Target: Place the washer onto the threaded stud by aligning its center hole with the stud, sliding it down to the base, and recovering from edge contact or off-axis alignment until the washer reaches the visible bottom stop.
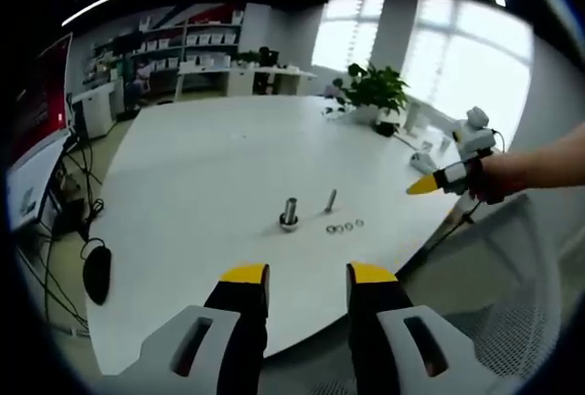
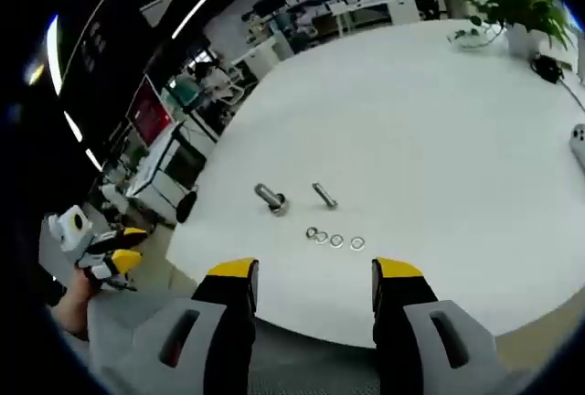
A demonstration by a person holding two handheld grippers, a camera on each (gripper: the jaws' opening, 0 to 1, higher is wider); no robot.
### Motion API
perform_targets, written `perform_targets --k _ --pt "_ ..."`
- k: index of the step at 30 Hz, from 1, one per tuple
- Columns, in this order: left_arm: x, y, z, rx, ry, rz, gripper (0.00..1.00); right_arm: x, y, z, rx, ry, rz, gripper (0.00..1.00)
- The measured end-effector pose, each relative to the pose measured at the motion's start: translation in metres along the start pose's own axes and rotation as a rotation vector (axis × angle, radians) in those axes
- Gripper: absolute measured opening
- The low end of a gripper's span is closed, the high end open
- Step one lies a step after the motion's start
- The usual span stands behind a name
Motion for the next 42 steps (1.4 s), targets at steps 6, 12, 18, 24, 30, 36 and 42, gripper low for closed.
perform_targets --k 6,12,18,24,30,36,42 --pt "0.002 0.001 0.000 0.005 -0.003 0.020 0.31 0.022 -0.002 0.001 -0.145 0.055 -0.008 0.52" --pt "0.002 0.003 0.001 0.001 -0.008 0.034 0.30 0.038 0.000 0.002 -0.263 0.067 0.018 0.52" --pt "0.002 0.004 0.001 -0.002 -0.011 0.047 0.30 0.049 0.002 0.005 -0.388 0.070 0.045 0.52" --pt "0.002 0.005 0.002 0.001 -0.016 0.055 0.30 0.061 0.001 0.005 -0.426 0.073 0.062 0.51" --pt "0.001 0.005 0.002 0.001 -0.019 0.051 0.30 0.072 0.001 0.001 -0.458 0.088 0.071 0.50" --pt "0.002 0.005 0.002 0.010 -0.022 0.059 0.30 0.076 0.000 0.002 -0.468 0.093 0.081 0.50" --pt "0.002 0.006 0.001 0.018 -0.028 0.069 0.30 0.079 -0.009 0.005 -0.515 0.090 0.030 0.49"
Point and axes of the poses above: the point that each gripper's makers call its tool centre point, and the gripper's own axes: x roughly forward along the fingers, z roughly to its left, y roughly out of its underside, the point moved 8 cm from there along -x, roughly backward along the fingers, and after that the axes turned 13 degrees about y, right-handed, at the moved point
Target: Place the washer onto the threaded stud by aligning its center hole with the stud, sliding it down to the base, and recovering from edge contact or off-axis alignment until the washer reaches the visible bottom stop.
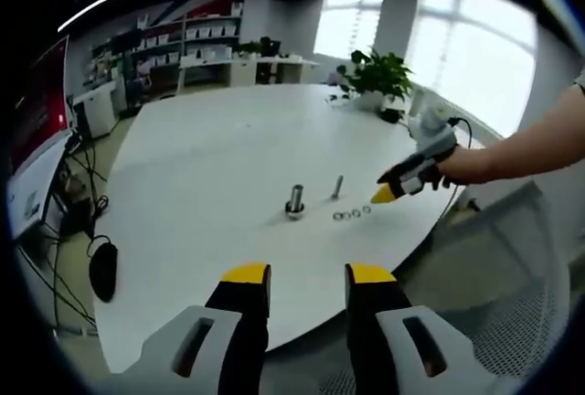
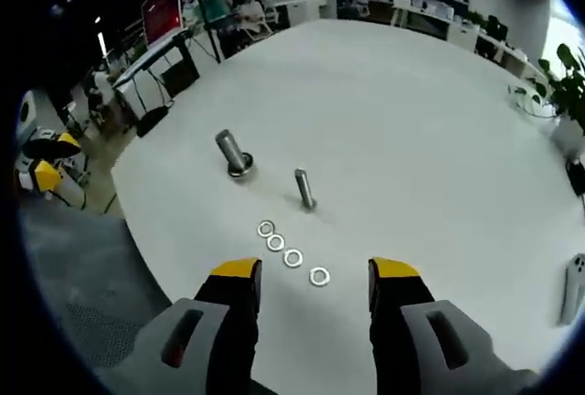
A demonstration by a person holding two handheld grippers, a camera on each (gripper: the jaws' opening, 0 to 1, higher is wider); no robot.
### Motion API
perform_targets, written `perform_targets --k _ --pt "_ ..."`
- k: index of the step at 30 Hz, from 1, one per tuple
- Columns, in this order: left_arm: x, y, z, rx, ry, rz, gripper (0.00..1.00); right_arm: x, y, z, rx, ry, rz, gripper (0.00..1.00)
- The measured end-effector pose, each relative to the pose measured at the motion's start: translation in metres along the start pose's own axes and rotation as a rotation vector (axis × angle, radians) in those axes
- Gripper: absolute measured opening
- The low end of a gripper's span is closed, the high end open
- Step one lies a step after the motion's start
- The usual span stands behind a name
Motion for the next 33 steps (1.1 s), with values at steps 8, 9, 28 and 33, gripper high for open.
perform_targets --k 8,9,28,33 --pt "0.001 0.002 0.002 -0.022 -0.004 0.007 0.30 0.013 0.006 0.008 -0.109 -0.012 0.051 0.47" --pt "0.001 0.002 0.003 -0.025 -0.007 0.015 0.30 0.014 0.004 0.011 -0.144 -0.034 0.029 0.44" --pt "0.002 0.004 0.004 -0.034 -0.008 0.028 0.30 0.045 0.012 0.035 -0.438 -0.110 0.140 0.31" --pt "0.002 0.004 0.003 -0.035 -0.005 0.028 0.30 0.045 0.009 0.033 -0.446 -0.115 0.146 0.30"
Point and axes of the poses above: the point that each gripper's makers call its tool centre point, and the gripper's own axes: x roughly forward along the fingers, z roughly to its left, y roughly out of its underside, the point moved 8 cm from there along -x, roughly backward along the fingers, and after that the axes turned 13 degrees about y, right-handed, at the moved point
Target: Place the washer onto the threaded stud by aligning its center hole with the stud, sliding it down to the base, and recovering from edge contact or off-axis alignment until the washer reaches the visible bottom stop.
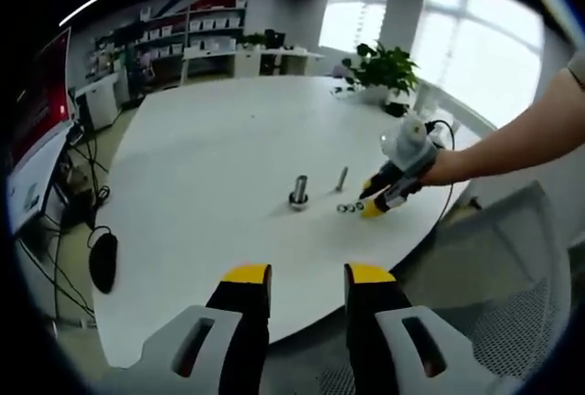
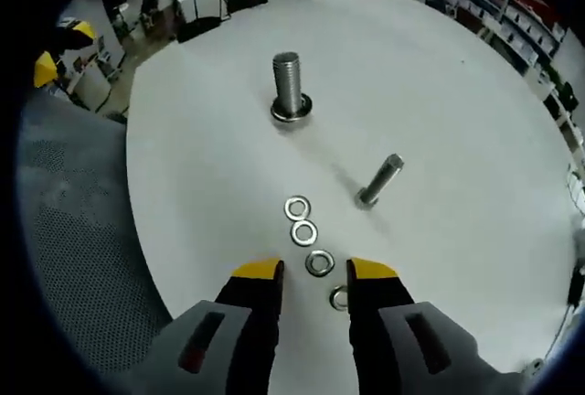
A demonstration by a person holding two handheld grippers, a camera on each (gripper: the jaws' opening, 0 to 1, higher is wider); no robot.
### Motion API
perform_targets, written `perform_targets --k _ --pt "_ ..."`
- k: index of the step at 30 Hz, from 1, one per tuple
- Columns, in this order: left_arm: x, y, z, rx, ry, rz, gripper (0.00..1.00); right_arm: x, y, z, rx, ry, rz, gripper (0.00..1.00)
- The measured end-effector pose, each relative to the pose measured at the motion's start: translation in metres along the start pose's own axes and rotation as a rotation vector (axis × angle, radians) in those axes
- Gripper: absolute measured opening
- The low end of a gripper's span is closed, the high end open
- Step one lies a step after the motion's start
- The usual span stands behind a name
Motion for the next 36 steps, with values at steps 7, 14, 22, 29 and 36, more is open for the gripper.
perform_targets --k 7,14,22,29,36 --pt "0.001 0.000 -0.001 0.004 0.007 0.006 0.30 -0.005 0.014 -0.003 -0.037 -0.020 0.025 0.30" --pt "0.001 0.001 -0.001 0.010 0.009 0.013 0.30 -0.005 0.022 -0.009 -0.014 -0.031 0.003 0.30" --pt "0.001 0.001 -0.002 0.007 0.015 0.009 0.30 -0.005 0.020 -0.014 -0.065 -0.057 0.033 0.24" --pt "0.002 0.001 -0.002 0.008 0.013 0.013 0.30 -0.002 0.014 -0.018 -0.112 -0.057 0.110 0.16" --pt "0.002 0.002 -0.001 0.005 0.014 0.017 0.30 0.000 0.009 -0.017 -0.252 -0.085 0.143 0.15"
Point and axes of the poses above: the point that each gripper's makers call its tool centre point, and the gripper's own axes: x roughly forward along the fingers, z roughly to its left, y roughly out of its underside, the point moved 8 cm from there along -x, roughly backward along the fingers, and after that the axes turned 13 degrees about y, right-handed, at the moved point
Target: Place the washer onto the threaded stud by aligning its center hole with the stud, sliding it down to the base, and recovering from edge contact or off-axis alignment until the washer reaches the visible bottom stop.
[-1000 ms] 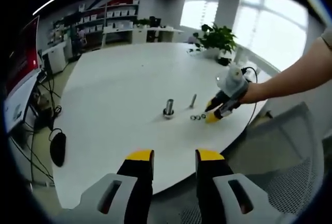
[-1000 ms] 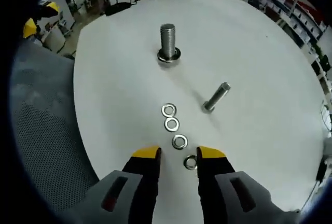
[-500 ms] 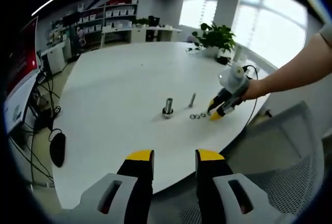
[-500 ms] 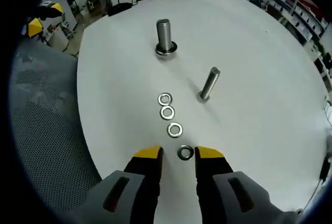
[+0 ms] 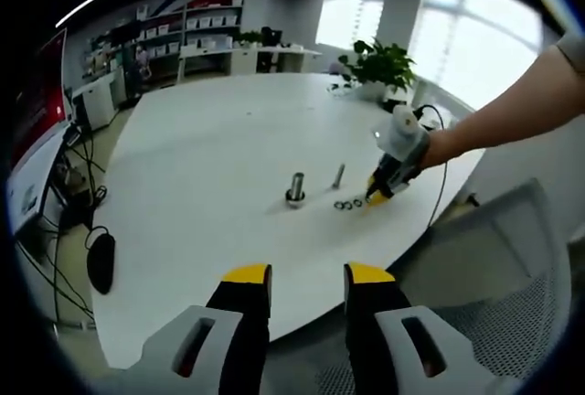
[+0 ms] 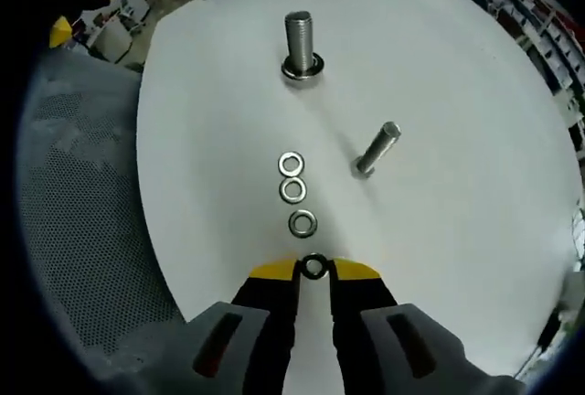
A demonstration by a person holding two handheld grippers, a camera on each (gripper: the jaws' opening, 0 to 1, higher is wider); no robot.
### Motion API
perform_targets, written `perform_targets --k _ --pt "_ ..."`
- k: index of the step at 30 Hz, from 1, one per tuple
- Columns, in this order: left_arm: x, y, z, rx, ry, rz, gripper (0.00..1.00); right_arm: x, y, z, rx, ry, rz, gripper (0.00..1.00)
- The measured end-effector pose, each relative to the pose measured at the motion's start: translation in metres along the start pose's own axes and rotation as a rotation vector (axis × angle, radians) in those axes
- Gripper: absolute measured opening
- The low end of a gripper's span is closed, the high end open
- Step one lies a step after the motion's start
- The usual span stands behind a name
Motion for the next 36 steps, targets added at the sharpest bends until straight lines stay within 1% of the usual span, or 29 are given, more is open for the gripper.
perform_targets --k 4,12,15,19,22,25,28,32,36 --pt "0.0003 0.0002 0.0004 0.001 -0.001 0.004 0.29 0.0003 -0.0033 -0.0011 0.029 -0.002 0.032 0.15" --pt "0.0006 0.0003 0.0009 0.003 -0.004 0.007 0.29 0.0024 -0.0049 0.0001 0.021 0.019 0.052 0.15" --pt "0.0005 0.0003 0.0009 0.003 -0.003 0.007 0.29 0.0031 -0.0082 0.0005 0.028 0.029 0.082 0.16" --pt "0.0005 0.0008 0.0007 0.007 -0.005 0.012 0.29 0.0021 -0.0100 0.0005 0.039 0.031 0.099 0.16" --pt "-0.0001 0.0007 0.0011 0.007 -0.010 0.010 0.29 0.0020 -0.0092 0.0006 0.033 0.030 0.094 0.16" --pt "-0.0005 0.0005 0.0011 0.005 -0.012 0.007 0.29 0.0019 -0.0063 -0.0013 0.053 0.023 0.078 0.15" --pt "-0.0003 0.0002 0.0006 0.004 -0.008 0.005 0.28 0.0009 -0.0037 -0.0008 0.062 -0.008 0.045 0.18" --pt "0.0002 0.0003 0.0001 0.010 -0.006 0.011 0.28 0.0005 -0.0014 0.0008 0.017 -0.013 0.015 0.20" --pt "-0.0004 0.0003 0.0001 0.007 -0.009 0.009 0.28 -0.0004 -0.0009 0.0007 0.023 -0.007 0.006 0.20"
Point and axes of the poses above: the point that each gripper's makers call its tool centre point, and the gripper's own axes: x roughly forward along the fingers, z roughly to its left, y roughly out of its underside, the point moved 8 cm from there along -x, roughly backward along the fingers, and after that the axes turned 13 degrees about y, right-handed, at the moved point
